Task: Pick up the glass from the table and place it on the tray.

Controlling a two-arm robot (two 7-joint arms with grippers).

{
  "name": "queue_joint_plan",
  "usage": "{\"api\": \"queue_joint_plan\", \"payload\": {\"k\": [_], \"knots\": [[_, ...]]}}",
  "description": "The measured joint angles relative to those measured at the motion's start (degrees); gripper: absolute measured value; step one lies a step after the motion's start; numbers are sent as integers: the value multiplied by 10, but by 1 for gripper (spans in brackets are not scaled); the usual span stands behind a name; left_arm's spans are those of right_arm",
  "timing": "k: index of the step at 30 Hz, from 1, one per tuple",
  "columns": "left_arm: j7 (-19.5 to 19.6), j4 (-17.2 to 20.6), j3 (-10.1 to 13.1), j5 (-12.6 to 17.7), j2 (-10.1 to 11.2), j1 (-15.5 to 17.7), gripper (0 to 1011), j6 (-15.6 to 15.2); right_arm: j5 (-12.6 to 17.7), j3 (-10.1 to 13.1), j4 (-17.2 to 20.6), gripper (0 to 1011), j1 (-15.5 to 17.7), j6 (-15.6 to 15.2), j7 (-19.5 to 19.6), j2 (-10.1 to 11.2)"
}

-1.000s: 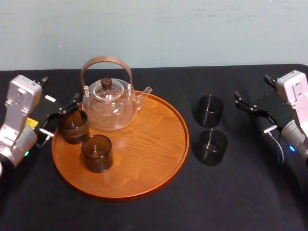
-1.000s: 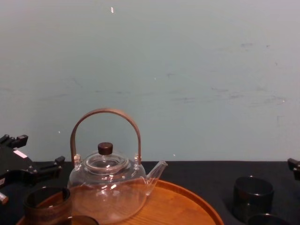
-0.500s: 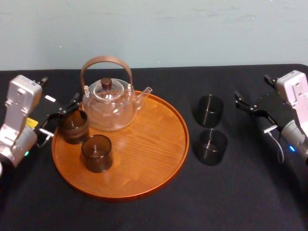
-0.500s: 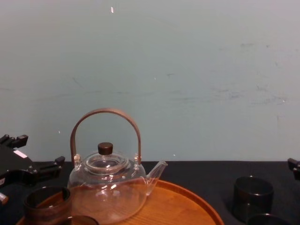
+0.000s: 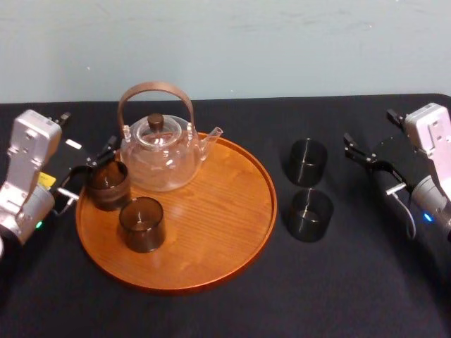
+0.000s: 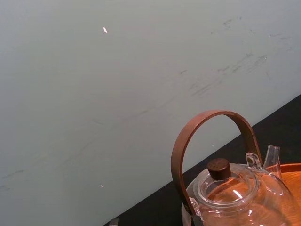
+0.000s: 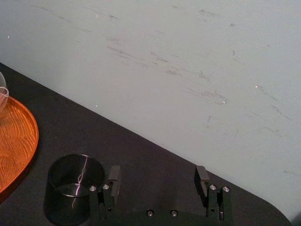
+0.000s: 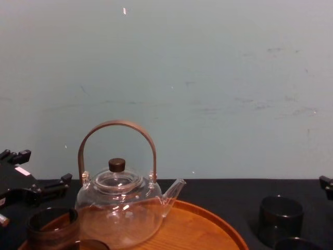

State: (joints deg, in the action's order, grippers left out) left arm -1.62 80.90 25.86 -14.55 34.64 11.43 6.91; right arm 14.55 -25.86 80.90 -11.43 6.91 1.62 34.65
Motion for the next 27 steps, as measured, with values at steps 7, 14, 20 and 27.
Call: {"api": "queue_joint_plan", "payload": {"k": [7,14,20,27], "knots": [[0,0,0,0,0,0,1001,0,0,0,0,1003,0,0,0,0],[0,0,0,0,0,0,1001,0,0,0,0,1002,0,0,0,0],[0,0,0,0,0,0,1001,0,0,0,0,1002,0,0,0,0],[0,0,0,0,0,0,1001,0,0,4,0,1002,1,0,-3,-1]]}}
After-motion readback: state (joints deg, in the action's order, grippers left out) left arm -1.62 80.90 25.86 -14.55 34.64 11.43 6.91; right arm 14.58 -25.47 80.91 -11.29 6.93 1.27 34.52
